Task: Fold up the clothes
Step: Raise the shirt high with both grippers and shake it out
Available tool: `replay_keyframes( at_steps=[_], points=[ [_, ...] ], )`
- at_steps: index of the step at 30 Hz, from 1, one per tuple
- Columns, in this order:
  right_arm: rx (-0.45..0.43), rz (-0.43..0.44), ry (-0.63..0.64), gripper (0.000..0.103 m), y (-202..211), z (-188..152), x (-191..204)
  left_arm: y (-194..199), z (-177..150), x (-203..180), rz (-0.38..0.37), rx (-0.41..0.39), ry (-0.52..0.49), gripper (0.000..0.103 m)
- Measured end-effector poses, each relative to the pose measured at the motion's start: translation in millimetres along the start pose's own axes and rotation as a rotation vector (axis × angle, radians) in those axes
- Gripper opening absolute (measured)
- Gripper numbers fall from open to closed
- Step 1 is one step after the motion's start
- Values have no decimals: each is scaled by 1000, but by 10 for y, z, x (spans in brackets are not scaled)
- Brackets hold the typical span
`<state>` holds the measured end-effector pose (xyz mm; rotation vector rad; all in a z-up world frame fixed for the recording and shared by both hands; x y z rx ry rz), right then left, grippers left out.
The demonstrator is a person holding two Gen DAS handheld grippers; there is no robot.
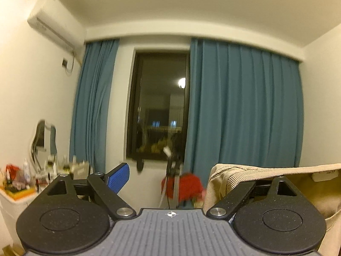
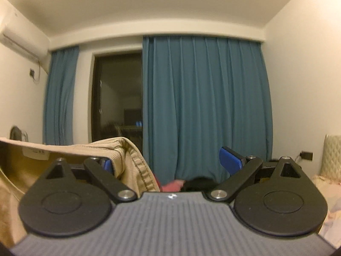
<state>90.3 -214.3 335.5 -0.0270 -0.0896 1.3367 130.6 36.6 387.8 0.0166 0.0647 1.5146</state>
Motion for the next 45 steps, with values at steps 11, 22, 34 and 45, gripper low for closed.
replay_keyframes(
  at_steps=[11, 22, 34, 45],
  points=[
    [260, -56, 53, 96, -2545, -1969, 118, -3060, -2020, -116, 59, 220, -17, 93],
    [770, -13, 122, 96, -4721, -4422, 249, -5289, -4545, -81, -17, 620, -156, 89],
    [1117, 406, 473, 96, -4948, -4920, 872, -5462, -4660, -213, -236, 1032, -304, 100],
    [824, 73, 2, 96, -3938, -4438, 543, -4760, -4762, -358, 46, 611, -567, 101]
  ],
)
Point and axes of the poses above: each gripper's, at about its wrist camera, not at the fingertips, and y roughly against the way its jaws point, x to its left, z to its top, the point moved 3 cm from there along -y, roughly the way its jaws point, and after that the axes turned 2 degrees about -z, right-handed, at the moved point
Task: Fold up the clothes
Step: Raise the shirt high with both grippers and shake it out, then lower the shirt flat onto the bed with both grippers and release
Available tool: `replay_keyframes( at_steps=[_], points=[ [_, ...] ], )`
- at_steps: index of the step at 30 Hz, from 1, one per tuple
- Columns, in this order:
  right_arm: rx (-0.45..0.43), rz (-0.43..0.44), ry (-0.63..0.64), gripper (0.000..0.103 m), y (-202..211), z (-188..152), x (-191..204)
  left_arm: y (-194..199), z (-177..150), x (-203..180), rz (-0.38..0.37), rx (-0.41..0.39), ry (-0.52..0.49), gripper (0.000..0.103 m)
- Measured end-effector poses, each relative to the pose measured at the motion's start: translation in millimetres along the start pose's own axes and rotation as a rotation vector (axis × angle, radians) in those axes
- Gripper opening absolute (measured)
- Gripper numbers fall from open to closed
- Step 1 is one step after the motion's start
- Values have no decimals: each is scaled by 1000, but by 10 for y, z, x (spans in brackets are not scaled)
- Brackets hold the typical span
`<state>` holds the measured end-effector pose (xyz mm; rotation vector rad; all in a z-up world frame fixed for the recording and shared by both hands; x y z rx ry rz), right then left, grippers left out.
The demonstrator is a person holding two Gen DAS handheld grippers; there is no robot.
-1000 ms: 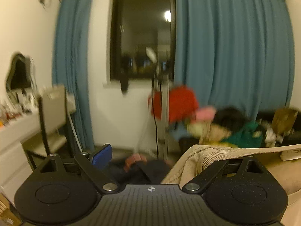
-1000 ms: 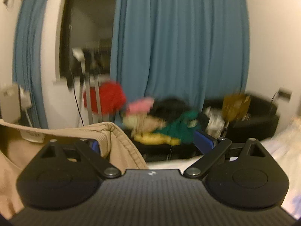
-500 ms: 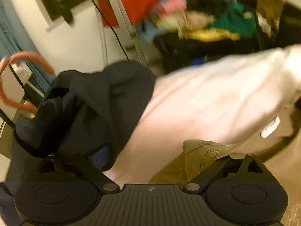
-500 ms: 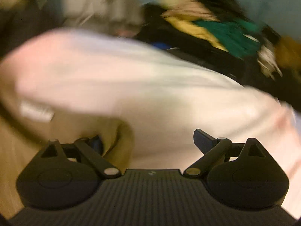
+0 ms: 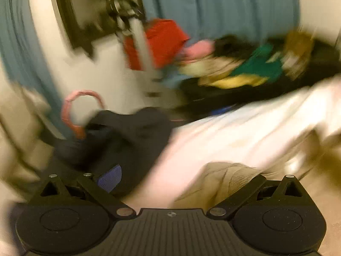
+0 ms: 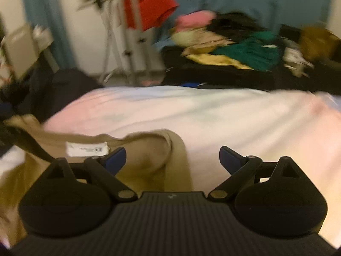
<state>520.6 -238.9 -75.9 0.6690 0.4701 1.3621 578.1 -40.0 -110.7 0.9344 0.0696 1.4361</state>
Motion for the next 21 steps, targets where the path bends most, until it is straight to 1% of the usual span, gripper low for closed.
replay_keyframes(
  at_steps=[1, 3, 4, 5, 6, 8, 9, 11, 13, 15, 17, 19, 21],
  points=[
    [-25, -23, -45, 96, 154, -152, -39, -6, -62, -110, 52, 12, -48, 101],
    [-68, -57, -123, 96, 473, -493, -107, 5, -183, -312, 126, 26, -123, 101],
    [-83, -67, -151, 96, 655, -683, -130, 61, -232, -366, 135, 25, -115, 101],
    [-95, -69, -181, 96, 804, -857, -181, 130, -277, -406, 136, 23, -95, 101],
    [-105, -68, -212, 96, 936, -1021, -247, 231, -318, -421, 116, 13, -67, 101],
    [-106, -35, -288, 96, 1313, -1375, -292, 415, -357, -450, 68, -19, -8, 101],
    [-109, -11, -317, 96, 1493, -1541, -299, 503, -363, -452, 57, -45, 20, 101],
    [-120, 40, -366, 96, 1836, -1860, -307, 655, -379, -455, 52, -75, 75, 102],
    [-128, 63, -384, 96, 2077, -2093, -316, 704, -349, -546, 61, -61, 124, 102],
    [-145, 66, -370, 96, 2119, -2170, -356, 700, -347, -490, 67, -41, 162, 102],
    [-175, 59, -340, 96, 2111, -2235, -392, 682, -310, -424, 90, -35, 188, 102],
    [-222, 39, -287, 96, 2013, -2304, -414, 633, -224, -351, 117, -44, 210, 102],
    [-234, 37, -254, 96, 1868, -2365, -427, 465, -97, -261, 133, -53, 236, 102]
  ],
)
Point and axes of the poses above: each gripper's, at about its wrist camera, not at the fingertips, and y roughly against the way its jaws point, x to its left, z to its top, the point moved 3 cm from there along -y, roughly the way its jaws point, and after that the axes turned 2 degrees about -z, right-handed, at the moved point
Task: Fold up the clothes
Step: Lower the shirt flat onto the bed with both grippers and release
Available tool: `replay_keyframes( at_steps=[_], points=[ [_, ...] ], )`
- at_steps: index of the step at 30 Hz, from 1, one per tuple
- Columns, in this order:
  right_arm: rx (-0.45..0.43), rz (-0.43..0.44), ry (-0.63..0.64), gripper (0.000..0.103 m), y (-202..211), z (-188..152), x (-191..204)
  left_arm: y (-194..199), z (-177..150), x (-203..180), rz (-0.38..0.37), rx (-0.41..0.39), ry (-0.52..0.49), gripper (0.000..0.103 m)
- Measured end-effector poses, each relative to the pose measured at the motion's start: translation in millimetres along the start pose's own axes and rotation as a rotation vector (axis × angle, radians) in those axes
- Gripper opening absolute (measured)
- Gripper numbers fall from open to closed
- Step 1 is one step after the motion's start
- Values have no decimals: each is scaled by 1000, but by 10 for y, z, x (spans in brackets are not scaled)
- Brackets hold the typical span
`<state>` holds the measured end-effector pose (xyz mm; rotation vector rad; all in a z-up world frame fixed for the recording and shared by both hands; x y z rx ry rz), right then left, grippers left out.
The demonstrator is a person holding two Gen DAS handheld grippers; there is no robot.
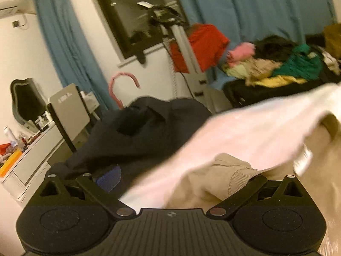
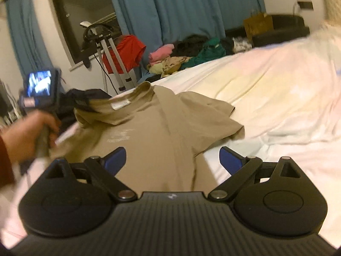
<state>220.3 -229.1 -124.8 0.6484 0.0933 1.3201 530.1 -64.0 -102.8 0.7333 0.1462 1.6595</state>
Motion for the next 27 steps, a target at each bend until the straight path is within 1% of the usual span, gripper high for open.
replay_keyframes(
  at_steps=[2, 3, 5, 6, 7, 9, 10, 13, 15, 17, 19, 21, 22, 23, 25, 27],
  points=[
    [-1, 11, 18, 96, -190, -25, -21, -236, 154, 0, 8, -7, 16, 102],
    [-23, -2, 45, 96, -256, -20, -12, -350, 228, -26, 18, -19, 0, 102],
    [-85, -34, 112, 96, -385, -1, 20, -610, 329, -145, 89, -49, -105, 103],
    [-99, -41, 136, 96, -458, -7, 34, -757, 350, -221, 144, -48, -177, 103],
    [-103, -44, 156, 96, -530, -21, 44, -903, 339, -318, 179, -31, -249, 103],
    [-85, -24, 167, 96, -675, -68, 34, -1190, 307, -521, 237, 10, -390, 103],
    [-72, -18, 163, 96, -745, -98, 24, -1269, 285, -612, 246, 21, -435, 103],
    [-13, -7, 143, 96, -967, -181, -14, -1395, 228, -871, 209, 55, -563, 103],
    [23, -11, 128, 96, -1080, -207, -40, -1440, 212, -964, 202, 86, -658, 103],
    [38, -27, 113, 96, -1147, -210, -58, -1462, 237, -1004, 196, 127, -757, 103],
    [38, -32, 106, 96, -1146, -201, -58, -1473, 308, -994, 166, 214, -810, 103],
    [29, -34, 104, 96, -1118, -201, -33, -1390, 357, -1019, 139, 241, -857, 103],
    [27, -36, 102, 96, -1104, -207, -25, -1372, 396, -1031, 113, 261, -868, 103],
    [26, -38, 100, 96, -1087, -214, -24, -1338, 445, -1039, 80, 293, -858, 103],
    [24, -43, 98, 96, -1066, -221, -20, -1307, 553, -1064, 36, 330, -787, 103],
    [21, -51, 101, 96, -1073, -225, -13, -1243, 623, -1105, -35, 375, -680, 103]
  ],
)
Point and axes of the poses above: each gripper's, at about its wrist camera, not at the fingertips, and y roughly against the way its jaws point, x to its left, z to its top, the point moved 3 cm from there along -y, roughly the way its jaws point, and after that the axes turned 2 degrees about -z, right-handed, at the moved point
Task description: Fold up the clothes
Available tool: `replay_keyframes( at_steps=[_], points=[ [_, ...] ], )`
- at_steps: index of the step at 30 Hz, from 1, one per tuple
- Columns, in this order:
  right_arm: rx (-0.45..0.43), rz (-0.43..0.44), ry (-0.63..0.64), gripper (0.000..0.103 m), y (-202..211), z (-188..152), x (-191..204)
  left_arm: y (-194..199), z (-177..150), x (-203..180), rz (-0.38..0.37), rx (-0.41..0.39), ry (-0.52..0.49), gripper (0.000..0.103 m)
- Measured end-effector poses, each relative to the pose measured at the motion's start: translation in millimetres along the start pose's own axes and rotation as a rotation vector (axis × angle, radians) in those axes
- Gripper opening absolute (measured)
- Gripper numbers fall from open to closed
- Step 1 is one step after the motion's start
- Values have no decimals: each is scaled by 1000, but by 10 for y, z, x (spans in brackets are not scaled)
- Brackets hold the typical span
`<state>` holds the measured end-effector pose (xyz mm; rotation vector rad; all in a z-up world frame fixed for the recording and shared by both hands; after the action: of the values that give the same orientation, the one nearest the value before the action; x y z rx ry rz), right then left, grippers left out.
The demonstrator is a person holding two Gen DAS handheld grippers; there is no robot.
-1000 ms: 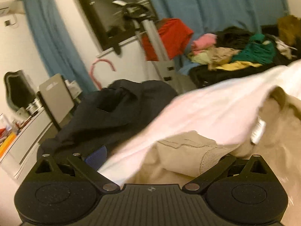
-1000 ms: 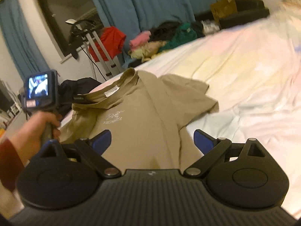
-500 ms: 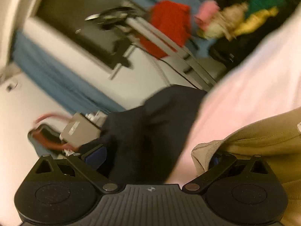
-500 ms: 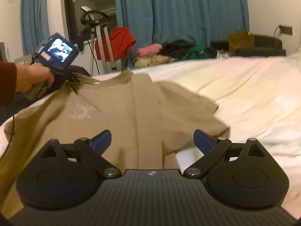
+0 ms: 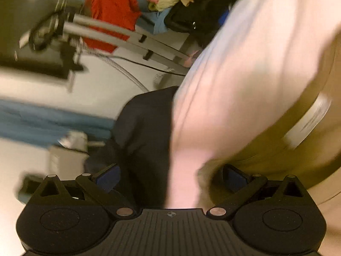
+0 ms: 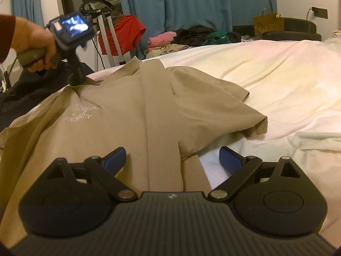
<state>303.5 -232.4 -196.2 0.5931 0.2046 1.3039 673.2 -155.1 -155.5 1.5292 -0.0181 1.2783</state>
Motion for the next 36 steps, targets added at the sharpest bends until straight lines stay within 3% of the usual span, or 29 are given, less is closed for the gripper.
replay_keyframes(
  at_steps=[4, 7, 9, 12, 15, 23, 27, 31, 33, 36],
  points=[
    [-2, -6, 7, 96, -32, -24, 17, 322, -2, -78, -117, -100, 137, 103],
    [0, 1, 10, 96, -69, -29, 25, 836, -296, -90, -184, -273, 291, 102],
    [-3, 4, 7, 96, -66, -30, 18, 1250, -787, -20, -203, -412, 455, 103],
    [-17, 1, 13, 96, -35, -19, 33, 1730, -1679, 103, -275, -509, 721, 103],
    [-48, -1, 39, 96, 41, 13, 86, 1913, -2475, 108, -332, -479, 837, 103],
    [-116, 28, 72, 96, 505, 114, 185, 2200, -4271, -1, -262, -444, 934, 101],
    [-100, 80, 54, 96, 982, 148, 285, 2356, -4696, 106, -308, -458, 985, 100],
    [-91, 79, 71, 96, 1498, 180, 469, 2406, -4817, 202, -312, -428, 968, 100],
    [-82, 102, 42, 96, 1692, 217, 511, 2297, -4892, 290, -400, -398, 1022, 100],
    [-64, 153, -34, 96, 1904, 236, 523, 1871, -4965, 382, -610, -291, 1186, 99]
  ],
)
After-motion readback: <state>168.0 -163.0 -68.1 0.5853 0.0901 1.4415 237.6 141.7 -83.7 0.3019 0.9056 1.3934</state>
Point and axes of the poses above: each gripper's, at about its wrist camera, not at the fingertips, and y roughly against the way its jaws point, x to its left, z to its top, the point moved 3 cm from there along -y, roughly the way its jaws point, and after that the axes turned 2 degrees about -z, right-handed, at the moved point
